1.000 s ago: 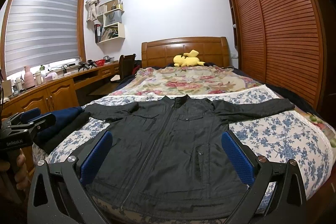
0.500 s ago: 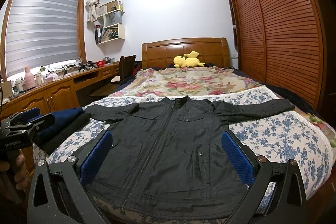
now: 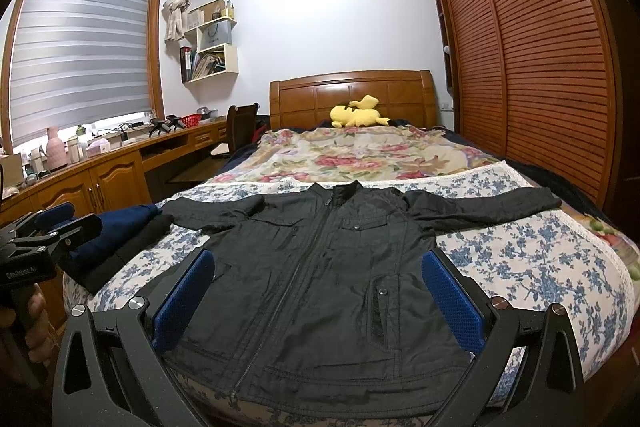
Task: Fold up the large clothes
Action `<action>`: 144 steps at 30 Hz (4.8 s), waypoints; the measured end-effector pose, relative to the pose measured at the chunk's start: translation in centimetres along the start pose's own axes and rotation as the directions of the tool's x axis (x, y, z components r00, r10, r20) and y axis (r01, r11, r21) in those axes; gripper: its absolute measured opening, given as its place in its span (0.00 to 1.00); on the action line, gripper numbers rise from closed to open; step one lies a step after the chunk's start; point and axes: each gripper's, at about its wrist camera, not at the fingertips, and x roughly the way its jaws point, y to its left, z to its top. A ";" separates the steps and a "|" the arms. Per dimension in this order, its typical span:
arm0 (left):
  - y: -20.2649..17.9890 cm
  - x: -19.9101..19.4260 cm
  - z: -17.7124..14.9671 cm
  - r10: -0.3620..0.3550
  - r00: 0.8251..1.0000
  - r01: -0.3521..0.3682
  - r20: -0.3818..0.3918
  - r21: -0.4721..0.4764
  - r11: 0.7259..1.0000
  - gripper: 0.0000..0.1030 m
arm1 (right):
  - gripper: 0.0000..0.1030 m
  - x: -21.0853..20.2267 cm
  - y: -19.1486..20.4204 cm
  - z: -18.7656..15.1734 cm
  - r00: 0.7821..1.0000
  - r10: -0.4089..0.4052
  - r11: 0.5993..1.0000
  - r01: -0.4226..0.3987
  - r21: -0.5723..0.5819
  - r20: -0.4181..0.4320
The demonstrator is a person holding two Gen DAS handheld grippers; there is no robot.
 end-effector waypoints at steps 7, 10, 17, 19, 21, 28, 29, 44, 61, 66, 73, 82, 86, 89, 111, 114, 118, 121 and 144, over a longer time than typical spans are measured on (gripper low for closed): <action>0.0 0.0 -0.1 -0.002 1.000 0.002 0.000 0.000 1.000 1.00 | 1.00 -0.1 -0.1 0.0 1.000 0.001 1.000 -0.001 0.000 0.001; 0.0 0.0 -0.1 -0.002 1.000 0.002 0.001 0.001 1.000 1.00 | 1.00 -0.1 -0.1 0.1 1.000 0.002 1.000 -0.002 0.000 0.002; -0.1 -0.1 0.1 -0.002 1.000 0.002 -0.001 0.003 1.000 1.00 | 1.00 -0.1 -0.1 0.0 1.000 0.003 1.000 -0.003 0.001 0.000; -0.1 -0.1 0.1 -0.001 1.000 0.001 -0.001 0.003 1.000 1.00 | 1.00 -0.1 -0.1 0.1 1.000 0.002 1.000 -0.002 0.000 0.000; -0.1 -0.2 0.1 -0.002 1.000 0.002 -0.002 0.002 1.000 1.00 | 1.00 -0.1 -0.1 0.1 1.000 0.003 1.000 -0.003 0.000 0.001; 0.1 -0.2 0.2 0.001 1.000 -0.001 -0.009 -0.002 1.000 1.00 | 1.00 0.0 -0.2 0.1 1.000 0.003 1.000 -0.003 0.003 -0.002; 0.2 -0.1 0.2 0.003 1.000 -0.003 -0.011 -0.003 1.000 1.00 | 1.00 0.1 -0.3 0.0 1.000 0.004 1.000 -0.004 0.003 -0.005; 3.6 4.7 -2.0 0.038 0.995 -0.042 -0.094 -0.033 0.999 1.00 | 1.00 4.7 0.0 0.5 0.996 0.061 0.997 -0.064 -0.043 -0.064; 7.5 11.6 -4.8 0.111 0.979 -0.117 -0.172 -0.025 0.993 1.00 | 1.00 13.7 1.4 1.0 0.988 0.129 0.986 -0.137 -0.097 -0.082; 9.4 14.1 -5.3 0.121 0.966 -0.134 -0.227 -0.040 0.990 1.00 | 1.00 18.0 1.7 1.4 0.981 0.155 0.981 -0.167 -0.100 -0.114; 12.2 17.0 -5.3 0.111 0.955 -0.138 -0.274 -0.080 0.987 1.00 | 1.00 23.4 2.8 2.4 0.966 0.208 0.968 -0.226 -0.111 -0.156; 15.9 21.6 -4.0 0.078 0.944 -0.118 -0.321 -0.106 0.987 1.00 | 1.00 27.7 1.8 -0.4 0.927 0.226 0.953 -0.274 -0.127 -0.300; 17.8 24.3 -3.5 0.063 0.938 -0.110 -0.341 -0.121 0.986 1.00 | 1.00 27.3 1.1 -0.4 0.921 0.230 0.952 -0.280 -0.126 -0.313; 19.4 27.1 -3.2 0.074 0.925 -0.125 -0.372 -0.115 0.985 1.00 | 1.00 27.3 0.7 -0.3 0.918 0.229 0.952 -0.280 -0.120 -0.324; 26.6 42.3 -3.3 0.056 0.835 -0.249 -0.547 -0.284 0.926 0.58 | 1.00 29.0 2.1 -0.3 0.920 0.223 0.951 -0.278 -0.136 -0.323; 26.7 43.3 -3.2 0.041 0.836 -0.250 -0.547 -0.314 0.916 0.58 | 1.00 29.0 2.1 -0.4 0.919 0.226 0.951 -0.280 -0.131 -0.324; 26.8 44.4 -3.1 0.044 0.829 -0.273 -0.557 -0.334 0.902 0.37 | 1.00 29.1 2.1 -0.5 0.919 0.226 0.951 -0.280 -0.130 -0.324; 26.8 45.0 -2.6 0.051 0.827 -0.279 -0.560 -0.331 0.902 0.06 | 1.00 29.0 2.1 -0.5 0.919 0.226 0.951 -0.279 -0.131 -0.322; 13.5 37.1 6.0 0.040 0.901 -0.052 -0.432 -0.017 0.998 0.07 | 1.00 28.9 2.0 -0.9 0.921 0.231 0.951 -0.282 -0.129 -0.313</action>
